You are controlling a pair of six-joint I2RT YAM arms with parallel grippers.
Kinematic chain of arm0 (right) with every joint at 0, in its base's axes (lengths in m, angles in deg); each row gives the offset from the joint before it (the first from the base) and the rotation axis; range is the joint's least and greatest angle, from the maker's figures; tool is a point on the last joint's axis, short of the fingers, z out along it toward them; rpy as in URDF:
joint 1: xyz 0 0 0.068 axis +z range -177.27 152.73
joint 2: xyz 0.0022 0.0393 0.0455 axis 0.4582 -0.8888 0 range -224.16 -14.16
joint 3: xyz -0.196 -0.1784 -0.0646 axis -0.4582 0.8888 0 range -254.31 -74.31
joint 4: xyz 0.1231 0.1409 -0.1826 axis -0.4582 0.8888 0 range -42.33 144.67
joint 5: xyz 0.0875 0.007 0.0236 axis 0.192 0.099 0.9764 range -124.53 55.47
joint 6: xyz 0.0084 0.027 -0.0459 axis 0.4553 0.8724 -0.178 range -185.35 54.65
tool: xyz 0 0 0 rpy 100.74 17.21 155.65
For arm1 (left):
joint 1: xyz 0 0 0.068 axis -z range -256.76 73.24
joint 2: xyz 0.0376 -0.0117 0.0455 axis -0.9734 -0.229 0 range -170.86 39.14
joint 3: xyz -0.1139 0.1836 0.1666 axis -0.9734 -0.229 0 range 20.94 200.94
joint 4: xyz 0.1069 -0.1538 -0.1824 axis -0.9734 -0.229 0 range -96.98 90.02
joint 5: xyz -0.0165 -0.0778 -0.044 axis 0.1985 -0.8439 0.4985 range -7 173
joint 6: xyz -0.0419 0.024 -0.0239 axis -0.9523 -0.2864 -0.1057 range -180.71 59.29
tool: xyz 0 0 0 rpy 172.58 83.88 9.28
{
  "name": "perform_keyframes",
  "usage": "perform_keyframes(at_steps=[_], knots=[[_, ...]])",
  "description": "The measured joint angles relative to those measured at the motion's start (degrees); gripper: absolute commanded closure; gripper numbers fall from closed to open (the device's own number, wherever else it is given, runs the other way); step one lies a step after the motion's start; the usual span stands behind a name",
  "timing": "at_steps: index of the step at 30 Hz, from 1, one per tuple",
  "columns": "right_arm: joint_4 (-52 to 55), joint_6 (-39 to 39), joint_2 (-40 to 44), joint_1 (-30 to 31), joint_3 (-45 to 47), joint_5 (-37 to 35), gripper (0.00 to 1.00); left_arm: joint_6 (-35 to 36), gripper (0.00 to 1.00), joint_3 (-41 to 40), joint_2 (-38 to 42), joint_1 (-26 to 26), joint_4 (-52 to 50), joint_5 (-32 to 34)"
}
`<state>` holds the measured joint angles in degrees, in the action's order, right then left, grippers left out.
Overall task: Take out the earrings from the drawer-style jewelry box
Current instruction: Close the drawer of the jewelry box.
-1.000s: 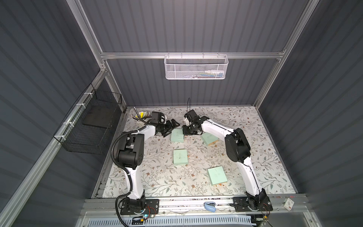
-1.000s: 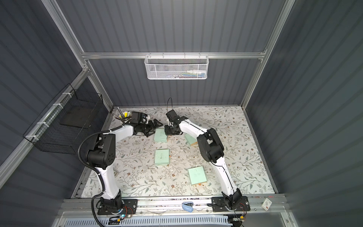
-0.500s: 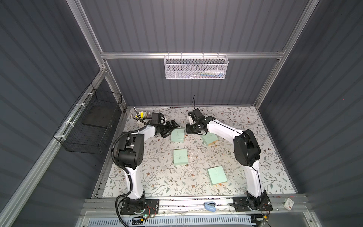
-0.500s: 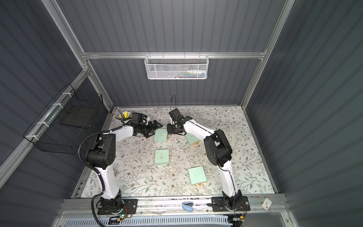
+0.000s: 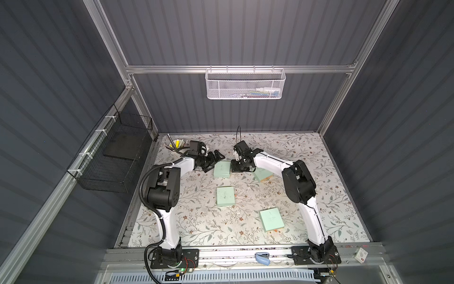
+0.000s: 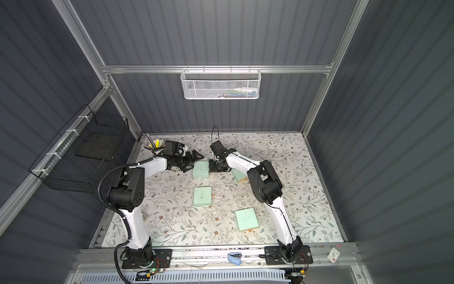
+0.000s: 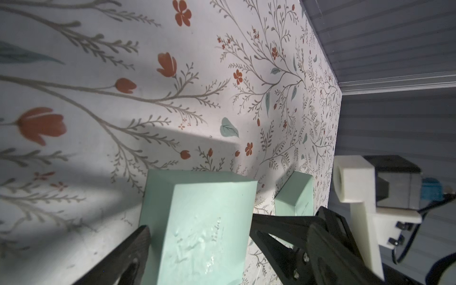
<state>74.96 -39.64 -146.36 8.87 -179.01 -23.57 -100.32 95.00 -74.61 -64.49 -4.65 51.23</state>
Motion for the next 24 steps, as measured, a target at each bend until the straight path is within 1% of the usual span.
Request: perform_keyframes(at_steps=[11,24], knots=[[0.87,0.94,-4.15,-0.31,-6.19,1.95,1.0,-0.02,0.0,0.0,0.0,-0.11,0.22,-0.42],[1.25,1.31,-4.9,-0.35,-6.01,2.91,1.0,-0.09,0.0,-2.21,0.0,-0.11,1.73,-0.66]])
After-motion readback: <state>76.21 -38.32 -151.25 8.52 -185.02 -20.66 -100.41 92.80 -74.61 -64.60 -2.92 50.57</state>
